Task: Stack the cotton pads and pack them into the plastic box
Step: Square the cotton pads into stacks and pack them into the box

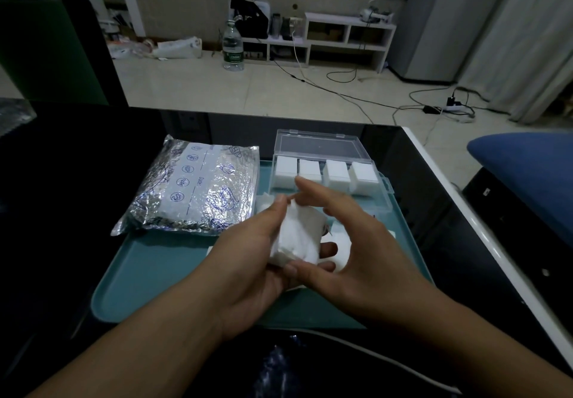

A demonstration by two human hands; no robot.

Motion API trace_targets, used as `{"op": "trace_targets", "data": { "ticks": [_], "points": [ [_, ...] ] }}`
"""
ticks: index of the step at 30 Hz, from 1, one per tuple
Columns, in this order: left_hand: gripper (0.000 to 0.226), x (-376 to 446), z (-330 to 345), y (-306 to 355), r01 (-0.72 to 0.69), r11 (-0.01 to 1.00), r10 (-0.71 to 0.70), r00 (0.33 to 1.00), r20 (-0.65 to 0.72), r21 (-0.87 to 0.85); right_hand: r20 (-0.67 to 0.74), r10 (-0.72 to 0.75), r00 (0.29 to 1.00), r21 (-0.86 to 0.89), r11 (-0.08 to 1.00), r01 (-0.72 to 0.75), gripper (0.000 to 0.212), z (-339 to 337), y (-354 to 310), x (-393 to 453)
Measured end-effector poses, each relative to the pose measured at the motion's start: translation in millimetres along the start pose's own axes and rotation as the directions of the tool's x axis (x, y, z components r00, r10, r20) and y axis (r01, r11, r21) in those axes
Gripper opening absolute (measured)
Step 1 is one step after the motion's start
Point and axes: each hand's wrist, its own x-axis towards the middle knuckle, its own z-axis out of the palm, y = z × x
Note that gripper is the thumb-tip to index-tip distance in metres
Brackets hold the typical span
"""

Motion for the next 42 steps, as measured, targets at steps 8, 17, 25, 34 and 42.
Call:
{"op": "trace_targets", "data": {
  "ticks": [8, 17, 25, 34, 42],
  "points": [
    [0.039, 0, 2, 1, -0.039, 0.999, 0.039, 0.999, -0.037, 0.01, 0.019, 0.015, 1.0, 0.079, 0.997, -0.016, 0.084, 3, -1, 0],
    [0.043, -3, 4, 2, -0.067, 0.997, 0.069, 0.994, -0.083, 0.027, -0.098, -0.001, 0.995, -0.036, 0.999, -0.002, 0.086, 6, 8, 1],
    [0.043, -5, 4, 2, -0.087, 0.996, 0.089, 0.992, -0.085, 0.03, -0.103, -0.066, 0.993, -0.065, 0.996, 0.059, 0.078, 10, 10, -1],
    [0.045, -7, 7, 4, -0.079, 0.997, 0.08, 0.99, -0.114, 0.013, -0.116, -0.093, 0.989, -0.062, 0.994, 0.086, 0.067, 11, 10, -2],
    [0.043, -7, 7, 5, -0.114, 0.993, 0.116, 0.988, -0.105, 0.029, -0.217, -0.365, 0.905, -0.327, 0.901, 0.285, 0.021, 12, 15, 2]
  ]
}}
